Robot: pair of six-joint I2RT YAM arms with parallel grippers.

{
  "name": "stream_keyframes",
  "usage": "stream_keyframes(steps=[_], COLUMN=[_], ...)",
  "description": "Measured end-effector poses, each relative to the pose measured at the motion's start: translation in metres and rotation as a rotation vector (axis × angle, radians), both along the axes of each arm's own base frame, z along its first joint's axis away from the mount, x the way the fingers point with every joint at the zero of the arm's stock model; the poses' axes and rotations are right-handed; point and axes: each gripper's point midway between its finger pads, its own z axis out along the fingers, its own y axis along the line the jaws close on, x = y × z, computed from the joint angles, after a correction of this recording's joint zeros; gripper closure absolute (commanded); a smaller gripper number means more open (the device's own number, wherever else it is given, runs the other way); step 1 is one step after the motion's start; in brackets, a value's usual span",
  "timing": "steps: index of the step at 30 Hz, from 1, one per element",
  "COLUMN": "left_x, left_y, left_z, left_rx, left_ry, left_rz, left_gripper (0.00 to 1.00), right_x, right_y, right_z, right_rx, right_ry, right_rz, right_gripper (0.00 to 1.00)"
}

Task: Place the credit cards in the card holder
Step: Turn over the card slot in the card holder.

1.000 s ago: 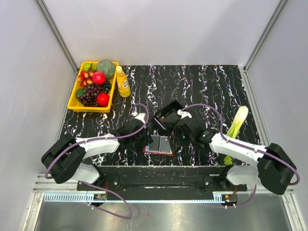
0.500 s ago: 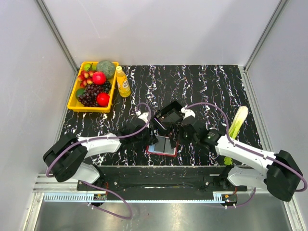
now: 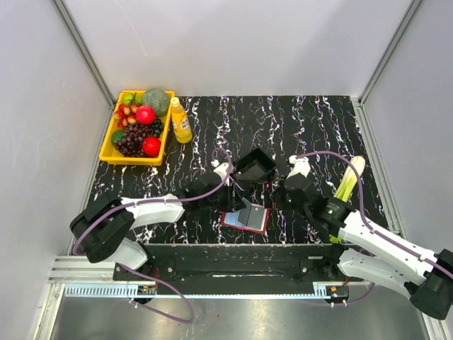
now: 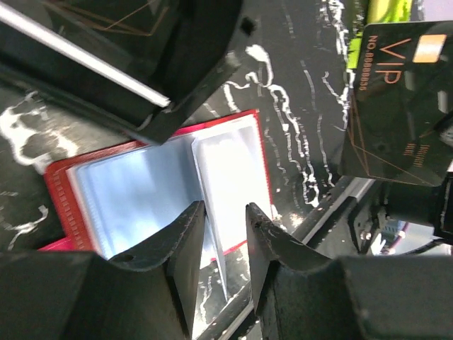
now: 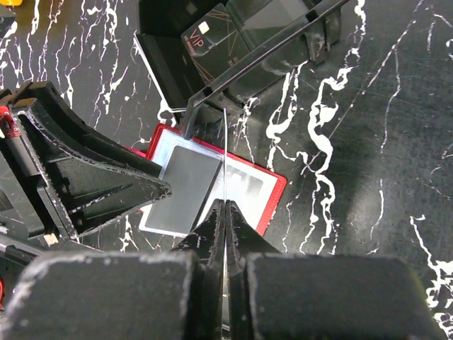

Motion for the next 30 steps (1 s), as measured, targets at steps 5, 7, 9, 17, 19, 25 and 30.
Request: stream_keyframes(steps=[5,7,9,17,19,25,30], left_x=[-0.004,-0.008,-0.011,-0.019,-0.018,-0.014,-0.015], left_y=[-0.019,-0.024,-0.03,-0.047,-0.044,-0.048,-0.042], left_z=[0.007,0.005,0.003,-0.007,-0.004,0.009,0.018], left_rx=[-0.046,-0.051,-0.051,-0.062,-0.051,-0.042,-0.025], left_ry=[-0.001,0.007,0.018,0.06,0.046,0.022,-0.013], left_rz=[-0.043,-0.062,-0.079,-0.115,-0.109,-0.116,-0.096], left_gripper=[0.65,0.65,0.66,0.64,0.59,0.7,0.59], right_x=[-0.001,-0.001,-0.001,-0.003,-0.004,-0.006,-0.007], right_y=[-0.013,-0.017,-0.019,-0.028,-0.028,-0.027,-0.019], right_z=[0.002,0.002,0.001,0.003,0.003,-0.006,-0.011], right_rx=[-0.025,-0.035,-0.043,-0.053,-0.044,-0.029,-0.004], right_ry=[-0.015,-0.016,-0.017,-0.02,-0.017,0.001,0.023], right_rz=[-0.038,-0.047,-0.054,-0.08,-0.087,-0.095,-0.082], right_gripper=[1.0,1.0,1.0,1.0,1.0,1.0,1.0])
